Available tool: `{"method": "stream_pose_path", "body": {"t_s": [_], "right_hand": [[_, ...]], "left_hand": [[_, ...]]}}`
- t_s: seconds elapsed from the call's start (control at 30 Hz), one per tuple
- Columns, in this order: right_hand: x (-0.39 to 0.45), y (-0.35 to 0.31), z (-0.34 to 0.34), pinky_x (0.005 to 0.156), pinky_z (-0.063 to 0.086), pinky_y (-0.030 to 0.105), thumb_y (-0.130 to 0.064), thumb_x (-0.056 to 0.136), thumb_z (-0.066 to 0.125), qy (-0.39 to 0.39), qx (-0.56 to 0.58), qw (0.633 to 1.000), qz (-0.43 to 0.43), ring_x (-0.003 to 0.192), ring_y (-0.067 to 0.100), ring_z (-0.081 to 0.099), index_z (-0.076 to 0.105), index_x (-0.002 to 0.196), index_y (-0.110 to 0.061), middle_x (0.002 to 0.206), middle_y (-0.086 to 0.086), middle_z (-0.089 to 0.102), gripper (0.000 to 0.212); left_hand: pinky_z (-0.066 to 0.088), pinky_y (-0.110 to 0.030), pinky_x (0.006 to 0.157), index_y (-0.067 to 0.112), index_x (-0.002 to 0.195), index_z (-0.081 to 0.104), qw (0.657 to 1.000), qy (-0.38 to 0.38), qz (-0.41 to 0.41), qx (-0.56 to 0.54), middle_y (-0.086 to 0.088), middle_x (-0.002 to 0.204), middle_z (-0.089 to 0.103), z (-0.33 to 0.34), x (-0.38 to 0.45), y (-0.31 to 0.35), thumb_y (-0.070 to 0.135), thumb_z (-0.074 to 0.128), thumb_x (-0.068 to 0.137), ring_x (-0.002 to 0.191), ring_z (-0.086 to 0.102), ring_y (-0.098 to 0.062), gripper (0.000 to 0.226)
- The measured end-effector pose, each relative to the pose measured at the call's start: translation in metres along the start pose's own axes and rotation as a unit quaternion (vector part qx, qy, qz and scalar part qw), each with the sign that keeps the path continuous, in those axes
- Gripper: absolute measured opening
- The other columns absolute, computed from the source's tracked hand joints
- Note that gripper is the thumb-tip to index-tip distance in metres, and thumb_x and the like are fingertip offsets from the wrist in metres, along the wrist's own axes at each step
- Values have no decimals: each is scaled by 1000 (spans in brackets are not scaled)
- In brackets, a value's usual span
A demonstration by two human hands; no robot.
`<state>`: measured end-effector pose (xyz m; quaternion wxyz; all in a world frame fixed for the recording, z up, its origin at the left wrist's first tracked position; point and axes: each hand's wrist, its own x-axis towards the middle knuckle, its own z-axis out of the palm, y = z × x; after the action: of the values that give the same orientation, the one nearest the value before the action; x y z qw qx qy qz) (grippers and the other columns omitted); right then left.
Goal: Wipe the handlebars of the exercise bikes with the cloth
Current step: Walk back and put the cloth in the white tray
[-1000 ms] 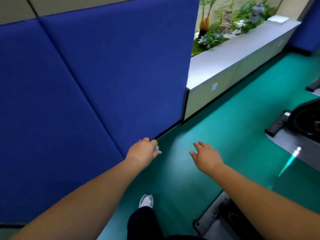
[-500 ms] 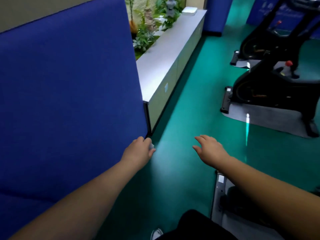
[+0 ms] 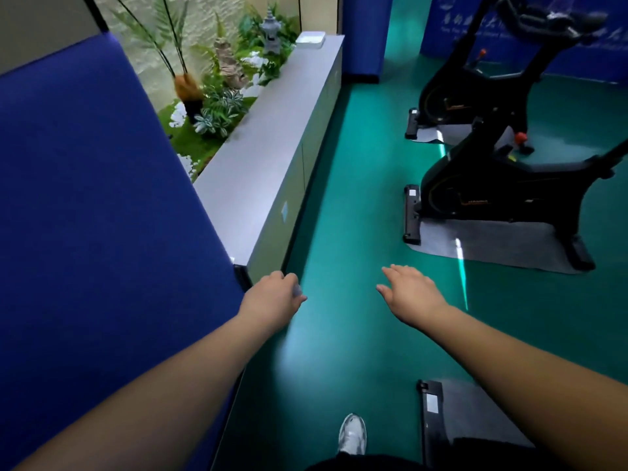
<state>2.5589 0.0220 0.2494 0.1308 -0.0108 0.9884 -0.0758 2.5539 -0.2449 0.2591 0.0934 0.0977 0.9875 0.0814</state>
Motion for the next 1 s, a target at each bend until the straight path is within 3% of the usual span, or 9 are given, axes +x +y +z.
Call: {"method": "stream_pose_path", "body": {"t_s": [0.43,0.8,1.0], "right_hand": [[208,31,-66,115,24,43,-47,100,35,7,-5,1000,12,143,24,26,33,147,-20,155,3,33,55],[405,68,-128,113,24,49,-49,99,34,29,-8,995,94,143,26,25,32,147,-22,156,2,28,55],[495,99,-149,113,26,47,-48,99,36,40,13,994,104,143,24,26,34,146,-22,156,2,29,54]], "left_hand": [[45,-36,73,19,111,52,999,18,36,26,-4,105,52,-49,230,3,47,48,94,99,54,-25,33],[53,-47,74,22,108,54,994,7,94,53,-2,102,46,-86,472,-9,45,49,93,104,44,-22,28],[53,-45,75,21,111,55,993,-7,97,70,-3,104,49,-99,575,1,46,48,93,104,44,-22,32]]}}
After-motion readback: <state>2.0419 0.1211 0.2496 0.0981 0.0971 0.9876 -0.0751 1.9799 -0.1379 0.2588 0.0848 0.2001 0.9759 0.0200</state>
